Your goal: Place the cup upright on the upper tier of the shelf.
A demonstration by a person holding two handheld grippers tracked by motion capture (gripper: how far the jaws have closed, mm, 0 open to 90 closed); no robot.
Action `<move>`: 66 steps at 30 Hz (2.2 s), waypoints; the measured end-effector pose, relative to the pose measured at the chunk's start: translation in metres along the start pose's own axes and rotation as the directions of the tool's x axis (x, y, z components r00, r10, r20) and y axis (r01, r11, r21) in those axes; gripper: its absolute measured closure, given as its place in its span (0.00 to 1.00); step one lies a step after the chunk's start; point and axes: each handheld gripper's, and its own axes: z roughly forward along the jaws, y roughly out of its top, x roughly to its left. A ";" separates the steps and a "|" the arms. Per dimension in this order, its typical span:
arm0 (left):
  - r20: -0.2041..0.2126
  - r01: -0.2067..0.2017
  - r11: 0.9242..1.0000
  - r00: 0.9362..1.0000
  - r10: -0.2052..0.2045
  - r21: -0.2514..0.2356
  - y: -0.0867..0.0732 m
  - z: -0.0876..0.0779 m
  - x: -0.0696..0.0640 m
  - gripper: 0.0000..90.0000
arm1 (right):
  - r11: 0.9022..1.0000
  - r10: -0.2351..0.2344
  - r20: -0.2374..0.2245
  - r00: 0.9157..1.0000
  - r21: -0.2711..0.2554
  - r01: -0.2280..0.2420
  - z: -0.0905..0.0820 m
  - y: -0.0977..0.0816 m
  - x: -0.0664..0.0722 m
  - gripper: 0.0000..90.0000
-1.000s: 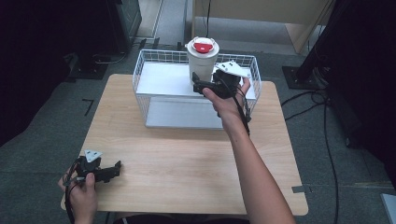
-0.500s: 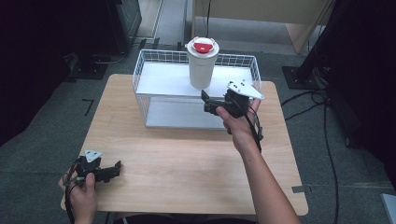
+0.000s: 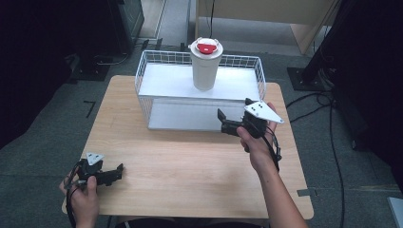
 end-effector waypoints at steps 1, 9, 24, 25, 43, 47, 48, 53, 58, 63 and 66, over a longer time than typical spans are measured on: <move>0.001 -0.001 1.000 1.000 0.001 0.002 0.000 0.000 0.000 0.00 | 1.000 -0.004 0.005 1.000 -0.001 0.004 -0.003 -0.004 -0.003 0.00; 0.001 0.001 1.000 1.000 -0.001 0.001 0.000 0.000 0.000 0.00 | 1.000 0.022 0.040 0.999 0.017 -0.022 -0.020 -0.035 -0.019 0.00; 0.001 -0.002 1.000 1.000 0.002 0.003 0.000 0.000 0.000 0.00 | 0.997 0.032 0.106 0.994 0.060 -0.039 -0.052 -0.081 -0.050 0.00; 0.001 -0.002 1.000 1.000 0.002 0.002 0.000 0.000 0.000 0.00 | 0.997 0.036 0.113 0.993 0.064 -0.043 -0.056 -0.087 -0.053 0.00; 0.000 -0.002 1.000 1.000 0.002 0.002 0.000 0.000 0.000 0.00 | 0.988 0.088 0.202 0.975 0.106 -0.111 -0.091 -0.125 -0.087 0.00; 0.000 -0.002 1.000 1.000 0.002 0.003 0.000 0.000 0.000 0.00 | 0.986 0.093 0.223 0.971 0.115 -0.120 -0.099 -0.133 -0.094 0.00; 0.000 -0.002 1.000 1.000 0.002 0.003 0.000 0.000 0.000 0.00 | 0.985 0.092 0.233 0.968 0.124 -0.123 -0.103 -0.136 -0.097 0.00; 0.001 -0.001 1.000 1.000 0.001 0.002 0.000 0.000 0.000 0.00 | 0.983 0.080 0.251 0.965 0.143 -0.118 -0.111 -0.143 -0.104 0.00; 0.000 -0.001 1.000 1.000 0.001 0.001 0.000 0.000 0.000 0.00 | 0.978 0.082 0.277 0.957 0.161 -0.131 -0.122 -0.152 -0.111 0.00; 0.000 -0.001 1.000 1.000 0.001 0.002 0.000 0.000 0.000 0.00 | 0.970 0.093 0.312 0.946 0.185 -0.156 -0.133 -0.165 -0.120 0.00; 0.000 -0.001 1.000 1.000 0.001 0.001 0.000 0.000 0.000 0.00 | 0.968 0.090 0.324 0.942 0.196 -0.160 -0.138 -0.169 -0.124 0.00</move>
